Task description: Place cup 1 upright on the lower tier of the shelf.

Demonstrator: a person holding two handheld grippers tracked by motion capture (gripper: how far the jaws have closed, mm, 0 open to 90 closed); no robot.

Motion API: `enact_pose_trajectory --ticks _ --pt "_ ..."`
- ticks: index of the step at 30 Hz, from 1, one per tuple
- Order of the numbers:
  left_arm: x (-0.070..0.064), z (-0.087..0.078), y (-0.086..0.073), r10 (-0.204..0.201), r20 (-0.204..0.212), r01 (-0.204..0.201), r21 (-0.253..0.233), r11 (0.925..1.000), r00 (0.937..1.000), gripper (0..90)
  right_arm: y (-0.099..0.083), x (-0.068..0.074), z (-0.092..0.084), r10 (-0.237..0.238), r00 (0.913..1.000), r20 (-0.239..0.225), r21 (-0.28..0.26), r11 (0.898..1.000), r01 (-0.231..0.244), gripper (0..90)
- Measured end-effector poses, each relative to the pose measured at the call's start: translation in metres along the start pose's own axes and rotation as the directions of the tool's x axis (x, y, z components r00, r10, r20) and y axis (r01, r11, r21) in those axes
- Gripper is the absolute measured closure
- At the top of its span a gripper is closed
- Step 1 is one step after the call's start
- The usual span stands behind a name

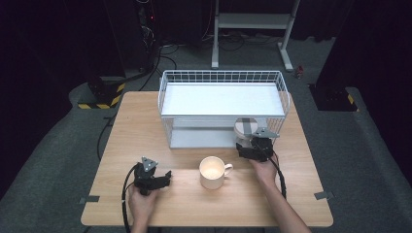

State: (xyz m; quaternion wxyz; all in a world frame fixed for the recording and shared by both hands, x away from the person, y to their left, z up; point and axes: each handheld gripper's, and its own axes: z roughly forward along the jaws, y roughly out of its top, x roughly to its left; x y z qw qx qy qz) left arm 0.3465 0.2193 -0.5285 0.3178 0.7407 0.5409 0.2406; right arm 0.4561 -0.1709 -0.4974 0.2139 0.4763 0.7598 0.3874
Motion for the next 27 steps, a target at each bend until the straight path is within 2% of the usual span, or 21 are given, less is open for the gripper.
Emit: enact_pose_trajectory --ticks 5,11,12,16,23,27 --pt "0.000 0.000 0.000 -0.002 0.000 0.002 -0.002 1.0000 1.0000 15.9 0.000 0.001 0.000 -0.015 0.9998 0.012 0.002 1.000 0.015 23.1" --pt "0.000 0.000 0.000 -0.002 0.000 0.002 -0.002 1.0000 1.0000 15.9 0.001 0.001 0.002 -0.010 0.9997 0.021 -0.006 1.000 0.011 23.7" --pt "0.000 0.000 0.000 -0.002 0.000 0.002 -0.002 1.0000 1.0000 15.9 0.000 0.001 0.002 0.009 0.9996 0.027 -0.002 1.000 -0.009 24.2" --pt "0.000 0.000 0.000 -0.003 0.000 0.003 -0.002 1.0000 1.0000 15.9 -0.001 -0.003 0.005 0.021 0.9990 0.040 -0.003 1.000 -0.021 30.2" --pt "0.000 0.000 0.000 -0.003 0.001 0.003 -0.002 1.0000 1.0000 15.9 -0.001 -0.008 0.010 0.032 0.9981 0.053 -0.013 0.999 -0.031 35.4" --pt "0.000 0.000 0.000 -0.003 0.000 0.003 -0.001 1.0000 1.0000 15.9 0.002 -0.009 0.013 0.053 0.9961 0.072 0.018 0.998 -0.054 39.6"
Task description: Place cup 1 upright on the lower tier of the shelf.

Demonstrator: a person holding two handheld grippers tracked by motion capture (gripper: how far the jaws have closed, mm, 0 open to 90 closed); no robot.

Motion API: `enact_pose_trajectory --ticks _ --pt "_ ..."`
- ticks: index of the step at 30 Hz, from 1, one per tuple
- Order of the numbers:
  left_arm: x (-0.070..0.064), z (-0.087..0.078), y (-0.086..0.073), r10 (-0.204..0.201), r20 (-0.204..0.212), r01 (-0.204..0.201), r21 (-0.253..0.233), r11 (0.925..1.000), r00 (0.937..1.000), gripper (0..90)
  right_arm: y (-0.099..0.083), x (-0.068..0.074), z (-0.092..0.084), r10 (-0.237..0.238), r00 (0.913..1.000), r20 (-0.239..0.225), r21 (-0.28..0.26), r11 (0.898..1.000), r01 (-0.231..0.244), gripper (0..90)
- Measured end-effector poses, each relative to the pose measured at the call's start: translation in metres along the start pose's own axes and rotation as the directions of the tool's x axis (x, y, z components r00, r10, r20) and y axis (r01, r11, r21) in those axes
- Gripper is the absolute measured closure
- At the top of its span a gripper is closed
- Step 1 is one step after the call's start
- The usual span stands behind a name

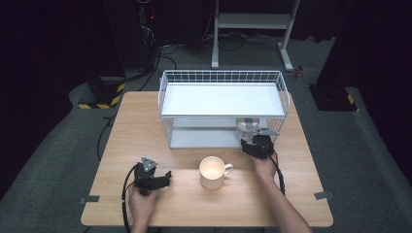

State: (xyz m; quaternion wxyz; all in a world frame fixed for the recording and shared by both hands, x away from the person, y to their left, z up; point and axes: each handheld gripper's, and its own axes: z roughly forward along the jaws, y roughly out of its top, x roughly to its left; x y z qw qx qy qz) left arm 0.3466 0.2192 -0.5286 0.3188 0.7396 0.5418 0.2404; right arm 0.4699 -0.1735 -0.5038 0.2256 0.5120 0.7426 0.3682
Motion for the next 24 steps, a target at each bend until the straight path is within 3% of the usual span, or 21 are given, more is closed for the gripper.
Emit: enact_pose_trajectory --ticks 4,14,18,20,24 --pt "0.000 0.000 0.000 0.000 0.000 0.000 0.000 1.0000 1.0000 15.9 0.005 0.000 0.003 -0.013 0.9999 0.009 0.004 1.000 0.013 42.8" --pt "0.000 0.000 0.000 -0.001 0.000 0.001 0.000 1.0000 1.0000 16.0 0.005 -0.003 0.010 0.020 0.9993 0.032 0.001 1.000 -0.020 49.0" --pt "0.000 0.000 0.000 -0.001 0.000 0.001 0.000 1.0000 1.0000 16.0 0.012 -0.004 0.012 0.028 0.9988 0.040 0.012 1.000 -0.029 49.6" --pt "0.000 0.000 0.000 -0.001 0.000 0.001 0.000 1.0000 1.0000 16.0 0.016 -0.004 0.012 0.039 0.9981 0.048 -0.007 0.999 -0.038 51.2" --pt "0.000 0.000 0.000 -0.001 0.000 0.001 0.000 1.0000 1.0000 15.9 0.019 -0.004 0.017 0.048 0.9970 0.060 0.014 0.999 -0.049 51.6"
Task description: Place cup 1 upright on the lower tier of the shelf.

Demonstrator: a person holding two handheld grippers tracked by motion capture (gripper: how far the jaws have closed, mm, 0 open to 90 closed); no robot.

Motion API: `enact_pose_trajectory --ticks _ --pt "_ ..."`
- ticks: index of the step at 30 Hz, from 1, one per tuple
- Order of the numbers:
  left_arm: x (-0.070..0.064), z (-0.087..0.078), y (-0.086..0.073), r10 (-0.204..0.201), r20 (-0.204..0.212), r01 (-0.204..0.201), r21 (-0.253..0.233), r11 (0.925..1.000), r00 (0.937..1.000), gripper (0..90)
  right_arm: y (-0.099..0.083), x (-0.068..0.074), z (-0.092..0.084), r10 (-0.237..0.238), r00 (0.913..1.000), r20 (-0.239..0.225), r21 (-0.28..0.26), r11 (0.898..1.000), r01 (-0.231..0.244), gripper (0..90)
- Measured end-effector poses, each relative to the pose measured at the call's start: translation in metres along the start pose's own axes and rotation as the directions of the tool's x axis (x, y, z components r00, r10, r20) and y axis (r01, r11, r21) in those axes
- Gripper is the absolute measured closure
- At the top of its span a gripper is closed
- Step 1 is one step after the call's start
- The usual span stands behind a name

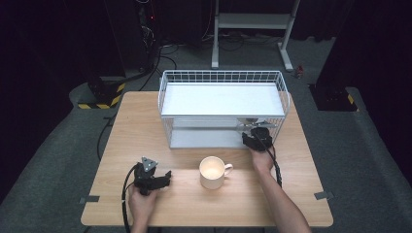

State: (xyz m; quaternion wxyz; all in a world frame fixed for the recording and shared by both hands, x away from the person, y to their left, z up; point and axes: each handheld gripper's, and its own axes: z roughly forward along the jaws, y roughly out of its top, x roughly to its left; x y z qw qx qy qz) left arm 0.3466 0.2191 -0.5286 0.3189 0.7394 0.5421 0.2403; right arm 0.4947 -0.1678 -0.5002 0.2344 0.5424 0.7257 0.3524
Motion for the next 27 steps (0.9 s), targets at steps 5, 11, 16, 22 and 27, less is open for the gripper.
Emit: enact_pose_trajectory --ticks 5,11,16,22,27 --pt "0.000 0.000 0.000 0.001 0.000 -0.001 0.000 1.0000 1.0000 15.9 0.006 -0.002 0.004 0.011 0.9999 -0.002 -0.006 1.000 -0.011 54.6" --pt "0.000 0.000 0.000 -0.004 -0.001 0.004 -0.003 1.0000 1.0000 15.9 0.005 -0.004 0.004 0.015 0.9999 0.008 0.000 1.000 -0.015 54.7" --pt "0.000 0.000 0.000 -0.004 -0.001 0.004 -0.003 1.0000 1.0000 15.9 0.006 -0.003 -0.003 -0.005 0.9999 -0.016 -0.009 1.000 0.005 49.1" --pt "0.000 0.001 0.000 -0.005 -0.002 0.005 -0.004 1.0000 1.0000 16.0 0.003 -0.001 -0.014 -0.065 0.9972 -0.037 -0.030 0.998 0.064 46.1" --pt "0.000 0.001 0.000 -0.007 -0.004 0.007 -0.005 1.0000 1.0000 16.0 -0.004 -0.001 -0.021 -0.069 0.9953 -0.068 -0.029 0.997 0.067 43.1"
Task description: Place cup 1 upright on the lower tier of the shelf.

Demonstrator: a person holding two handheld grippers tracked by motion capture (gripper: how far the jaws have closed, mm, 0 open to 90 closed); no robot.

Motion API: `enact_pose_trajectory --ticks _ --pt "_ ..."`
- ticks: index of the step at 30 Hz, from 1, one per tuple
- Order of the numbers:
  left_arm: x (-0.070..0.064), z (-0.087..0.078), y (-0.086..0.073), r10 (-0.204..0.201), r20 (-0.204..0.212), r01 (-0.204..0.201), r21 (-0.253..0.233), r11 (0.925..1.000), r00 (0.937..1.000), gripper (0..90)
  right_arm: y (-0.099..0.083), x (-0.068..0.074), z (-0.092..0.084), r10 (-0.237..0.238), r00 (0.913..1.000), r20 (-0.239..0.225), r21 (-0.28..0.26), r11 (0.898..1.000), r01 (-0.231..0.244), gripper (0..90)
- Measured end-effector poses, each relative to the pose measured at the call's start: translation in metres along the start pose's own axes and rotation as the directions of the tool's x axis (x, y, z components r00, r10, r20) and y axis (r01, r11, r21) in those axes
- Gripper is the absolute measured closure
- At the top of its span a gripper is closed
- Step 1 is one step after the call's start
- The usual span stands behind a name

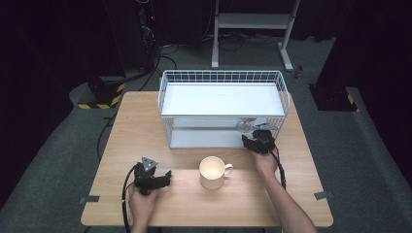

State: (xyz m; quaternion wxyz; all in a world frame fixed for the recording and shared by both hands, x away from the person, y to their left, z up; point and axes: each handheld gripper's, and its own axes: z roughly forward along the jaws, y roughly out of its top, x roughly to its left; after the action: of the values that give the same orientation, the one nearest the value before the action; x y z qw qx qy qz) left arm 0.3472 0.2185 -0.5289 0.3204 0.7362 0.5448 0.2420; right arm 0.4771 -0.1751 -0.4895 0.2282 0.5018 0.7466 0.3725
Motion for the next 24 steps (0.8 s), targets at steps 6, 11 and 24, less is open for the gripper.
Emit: enact_pose_trajectory --ticks 6,11,24 --pt "0.000 0.000 0.000 0.000 0.000 0.000 0.000 1.0000 1.0000 16.0 -0.006 -0.002 -0.010 -0.003 0.9998 -0.019 -0.030 1.000 0.003 40.5" --pt "0.000 0.000 0.000 0.000 0.000 0.000 0.001 1.0000 1.0000 16.0 -0.010 -0.005 -0.021 -0.007 0.9995 -0.030 -0.041 0.999 0.006 37.6" --pt "0.000 0.000 0.000 0.002 -0.001 -0.002 -0.001 1.0000 1.0000 16.0 -0.014 -0.007 -0.048 -0.023 0.9981 -0.057 -0.098 0.995 0.017 34.3"
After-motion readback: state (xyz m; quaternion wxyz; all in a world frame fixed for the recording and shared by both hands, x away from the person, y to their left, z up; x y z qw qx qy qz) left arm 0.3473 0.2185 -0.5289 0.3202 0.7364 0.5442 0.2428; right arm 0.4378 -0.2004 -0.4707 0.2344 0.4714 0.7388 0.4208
